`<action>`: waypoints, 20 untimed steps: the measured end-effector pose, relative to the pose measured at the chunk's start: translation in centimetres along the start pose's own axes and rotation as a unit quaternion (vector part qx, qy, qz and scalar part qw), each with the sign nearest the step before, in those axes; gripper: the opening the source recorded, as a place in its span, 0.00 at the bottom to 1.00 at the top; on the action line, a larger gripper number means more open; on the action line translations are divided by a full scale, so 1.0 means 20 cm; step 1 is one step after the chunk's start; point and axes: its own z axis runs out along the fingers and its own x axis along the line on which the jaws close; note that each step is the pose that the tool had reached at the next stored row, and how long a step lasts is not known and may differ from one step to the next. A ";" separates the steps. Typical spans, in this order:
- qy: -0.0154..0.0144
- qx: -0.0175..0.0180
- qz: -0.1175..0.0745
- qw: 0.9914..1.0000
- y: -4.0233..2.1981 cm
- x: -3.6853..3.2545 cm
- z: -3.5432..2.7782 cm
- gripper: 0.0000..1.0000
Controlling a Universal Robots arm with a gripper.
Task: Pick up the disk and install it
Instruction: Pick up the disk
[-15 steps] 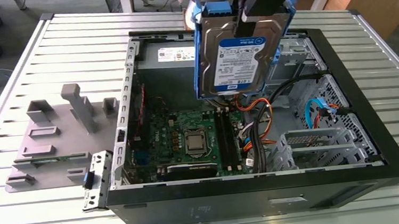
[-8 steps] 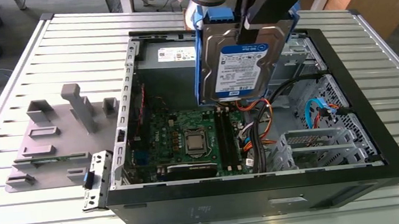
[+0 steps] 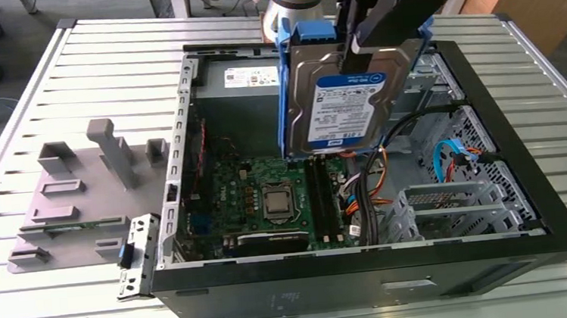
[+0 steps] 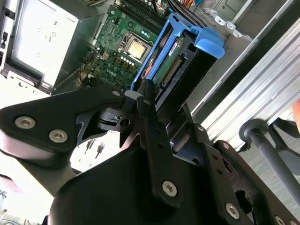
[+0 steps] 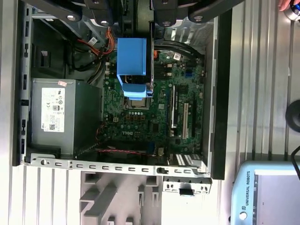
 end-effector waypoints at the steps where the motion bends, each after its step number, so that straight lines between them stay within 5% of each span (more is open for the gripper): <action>1: 0.000 0.000 0.000 1.000 0.000 0.008 0.000 0.35; 8: 0.000 0.000 0.000 1.000 0.001 0.064 -0.003 0.35; 20: 0.000 0.000 0.000 1.000 0.001 0.072 -0.003 0.35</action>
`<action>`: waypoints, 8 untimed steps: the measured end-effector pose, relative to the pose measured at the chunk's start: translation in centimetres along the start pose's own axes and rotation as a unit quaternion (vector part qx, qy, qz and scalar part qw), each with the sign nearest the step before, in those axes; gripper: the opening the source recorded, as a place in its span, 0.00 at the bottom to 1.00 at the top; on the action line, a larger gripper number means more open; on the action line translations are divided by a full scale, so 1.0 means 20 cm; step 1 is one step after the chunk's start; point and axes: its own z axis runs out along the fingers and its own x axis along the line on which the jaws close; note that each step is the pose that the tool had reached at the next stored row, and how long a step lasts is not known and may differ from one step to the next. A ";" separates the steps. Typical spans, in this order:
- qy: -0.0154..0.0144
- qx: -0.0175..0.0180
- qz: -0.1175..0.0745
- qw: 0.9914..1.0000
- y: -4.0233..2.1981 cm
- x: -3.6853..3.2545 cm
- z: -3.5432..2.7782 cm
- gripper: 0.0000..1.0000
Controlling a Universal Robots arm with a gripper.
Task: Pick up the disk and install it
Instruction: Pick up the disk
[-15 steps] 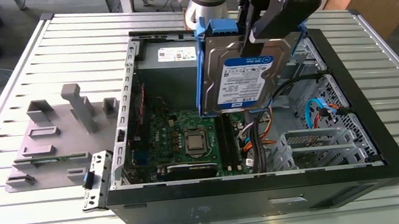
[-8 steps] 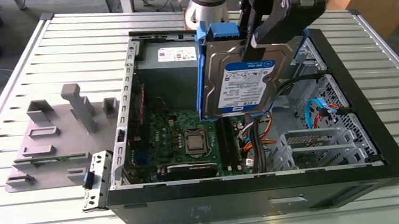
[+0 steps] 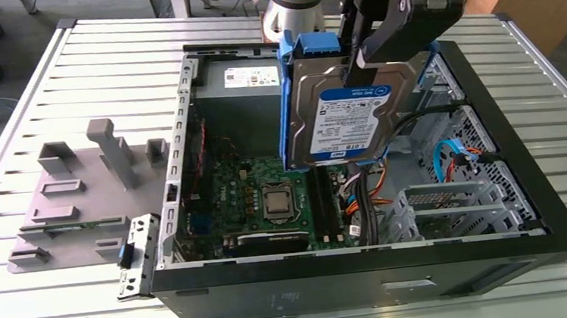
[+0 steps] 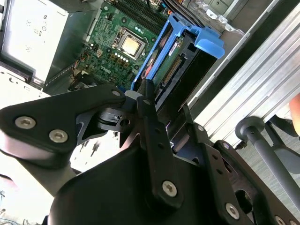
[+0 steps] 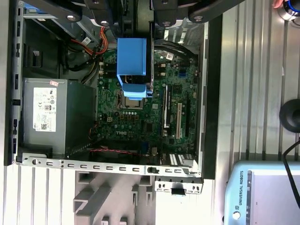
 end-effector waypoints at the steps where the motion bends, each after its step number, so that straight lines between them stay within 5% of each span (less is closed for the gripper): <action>1: 0.000 0.000 0.000 1.000 0.000 0.000 0.000 0.35; 4: 0.000 -0.001 0.000 1.000 0.000 0.000 0.000 0.35; 8: 0.000 -0.007 0.000 1.000 0.000 0.000 0.000 0.35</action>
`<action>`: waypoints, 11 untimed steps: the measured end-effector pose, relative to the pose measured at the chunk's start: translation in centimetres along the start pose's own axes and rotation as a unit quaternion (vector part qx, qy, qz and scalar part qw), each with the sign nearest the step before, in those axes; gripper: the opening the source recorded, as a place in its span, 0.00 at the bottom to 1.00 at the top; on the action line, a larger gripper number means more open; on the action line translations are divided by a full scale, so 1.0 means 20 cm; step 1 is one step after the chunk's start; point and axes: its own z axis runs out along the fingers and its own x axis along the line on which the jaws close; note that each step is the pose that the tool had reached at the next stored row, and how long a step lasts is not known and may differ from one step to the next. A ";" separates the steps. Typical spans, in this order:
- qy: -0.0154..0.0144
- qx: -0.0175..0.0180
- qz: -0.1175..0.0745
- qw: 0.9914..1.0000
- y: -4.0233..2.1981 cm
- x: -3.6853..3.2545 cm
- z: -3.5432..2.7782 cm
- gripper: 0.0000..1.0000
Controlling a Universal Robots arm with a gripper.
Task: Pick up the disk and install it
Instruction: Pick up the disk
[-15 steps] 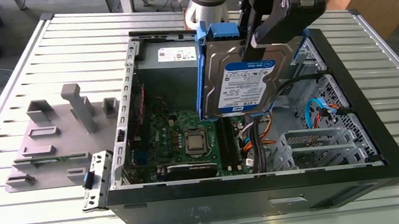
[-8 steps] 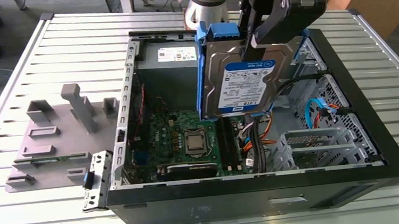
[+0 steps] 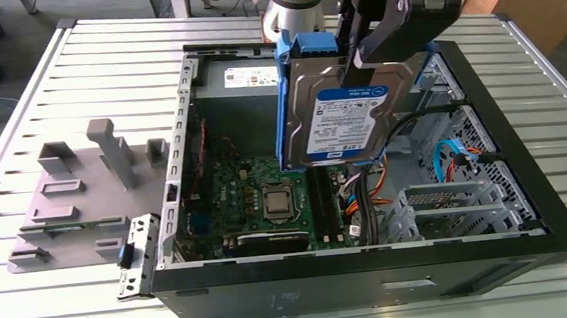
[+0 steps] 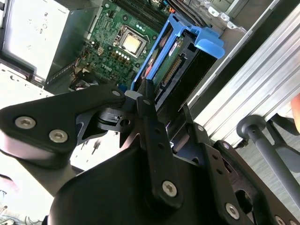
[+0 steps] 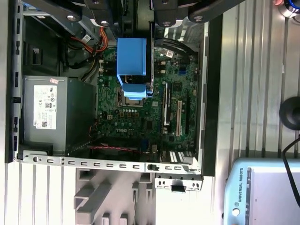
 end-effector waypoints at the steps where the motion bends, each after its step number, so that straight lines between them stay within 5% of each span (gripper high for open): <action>1: 0.000 -0.001 0.000 1.000 0.000 0.000 0.000 0.35; 11: 0.000 -0.007 0.000 1.000 0.000 0.000 0.000 0.35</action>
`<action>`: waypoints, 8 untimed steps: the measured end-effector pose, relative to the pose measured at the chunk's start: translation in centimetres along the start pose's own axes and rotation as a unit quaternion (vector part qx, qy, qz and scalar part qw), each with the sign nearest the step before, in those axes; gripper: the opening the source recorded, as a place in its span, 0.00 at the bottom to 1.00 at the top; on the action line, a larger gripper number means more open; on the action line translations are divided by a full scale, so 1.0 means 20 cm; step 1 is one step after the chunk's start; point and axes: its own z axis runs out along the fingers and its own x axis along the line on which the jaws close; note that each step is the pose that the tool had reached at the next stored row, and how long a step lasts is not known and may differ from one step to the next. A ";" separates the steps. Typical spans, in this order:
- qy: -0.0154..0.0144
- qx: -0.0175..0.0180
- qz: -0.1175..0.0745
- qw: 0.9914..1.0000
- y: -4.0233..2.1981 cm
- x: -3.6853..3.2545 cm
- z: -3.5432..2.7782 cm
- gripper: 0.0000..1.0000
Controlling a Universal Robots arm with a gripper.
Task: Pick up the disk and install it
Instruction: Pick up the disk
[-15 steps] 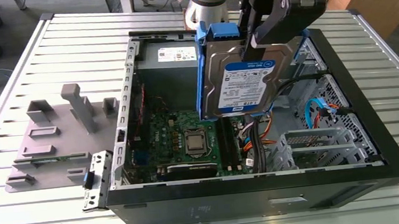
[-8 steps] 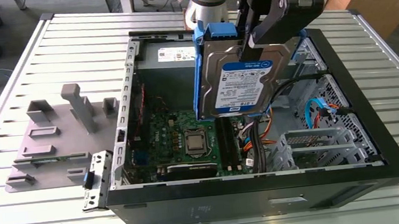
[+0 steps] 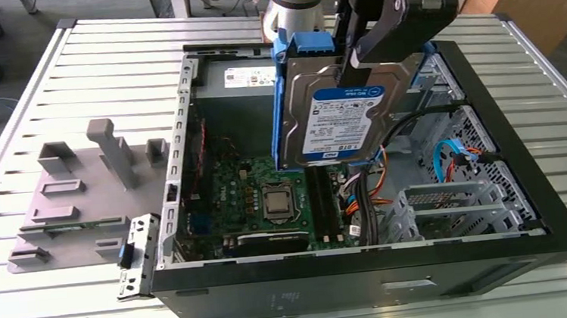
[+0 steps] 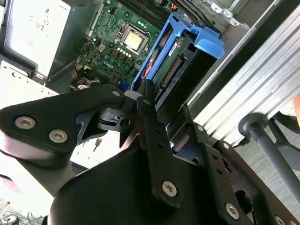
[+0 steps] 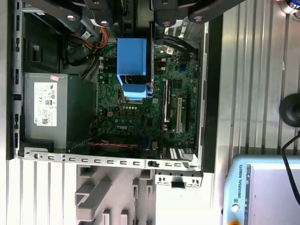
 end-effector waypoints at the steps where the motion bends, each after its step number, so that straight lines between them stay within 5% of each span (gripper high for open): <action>1: 0.000 0.000 0.000 1.000 0.000 0.000 0.000 0.35; 3: 0.000 -0.002 0.000 1.000 -0.001 0.000 0.001 0.35; 6: 0.000 -0.011 0.001 1.000 -0.001 0.000 0.000 0.35; 8: 0.000 -0.012 0.001 1.000 -0.001 0.000 0.000 0.35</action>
